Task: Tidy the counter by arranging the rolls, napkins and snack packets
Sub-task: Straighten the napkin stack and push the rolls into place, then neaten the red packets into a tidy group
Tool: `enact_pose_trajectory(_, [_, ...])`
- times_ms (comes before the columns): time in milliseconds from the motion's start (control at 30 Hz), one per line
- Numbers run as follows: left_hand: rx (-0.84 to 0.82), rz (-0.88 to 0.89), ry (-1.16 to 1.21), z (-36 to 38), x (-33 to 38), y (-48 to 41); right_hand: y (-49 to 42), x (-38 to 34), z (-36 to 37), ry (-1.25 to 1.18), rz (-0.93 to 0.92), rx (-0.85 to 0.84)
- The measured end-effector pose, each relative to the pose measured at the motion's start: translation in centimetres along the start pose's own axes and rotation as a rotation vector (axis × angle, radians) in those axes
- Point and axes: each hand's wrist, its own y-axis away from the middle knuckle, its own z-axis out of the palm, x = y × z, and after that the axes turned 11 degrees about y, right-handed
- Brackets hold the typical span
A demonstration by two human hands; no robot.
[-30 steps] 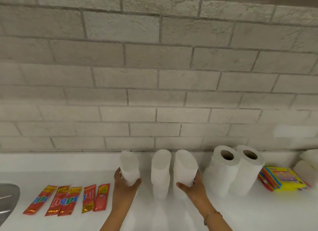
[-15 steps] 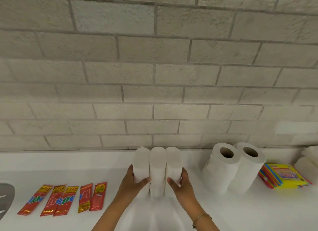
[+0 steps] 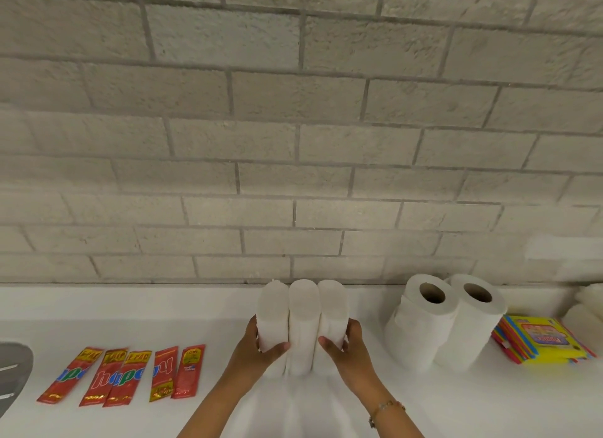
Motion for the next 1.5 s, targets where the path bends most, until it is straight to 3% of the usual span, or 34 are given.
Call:
enact_pose_trajectory(367, [0.026, -0.001, -0.056, 1.3, 0.6, -0.3, -0.3, -0.6, -0.8, 0.011, 0.026, 0.006])
enact_pose_trajectory(600, [-0.013, 0.04, -0.106, 1.4, 2.3, 0.8, 0.5, -0.7, -2.5, 0.09, 0.025, -0.101])
enact_pose_trajectory(800, [0.051, -0.075, -0.127, -1.6, 0.4, 6.3, 5.0, 2.4, 0.9, -0.129, 0.266, 0.173])
enact_pose_trajectory(867, [0.071, -0.099, -0.109, -3.4, -0.7, 8.8, 7.2, 2.9, 3.5, -0.069, 0.227, 0.144])
enact_pose_trajectory(1133, [0.28, -0.158, -0.161, -12.9, -5.3, 15.3, 14.5, 0.0, 16.0, 0.358, -0.111, -0.23])
enact_pose_trajectory(1500, [0.138, -0.071, -0.496, -26.7, -10.2, 14.8, 15.8, -4.7, 28.4, 0.967, -0.259, -0.319])
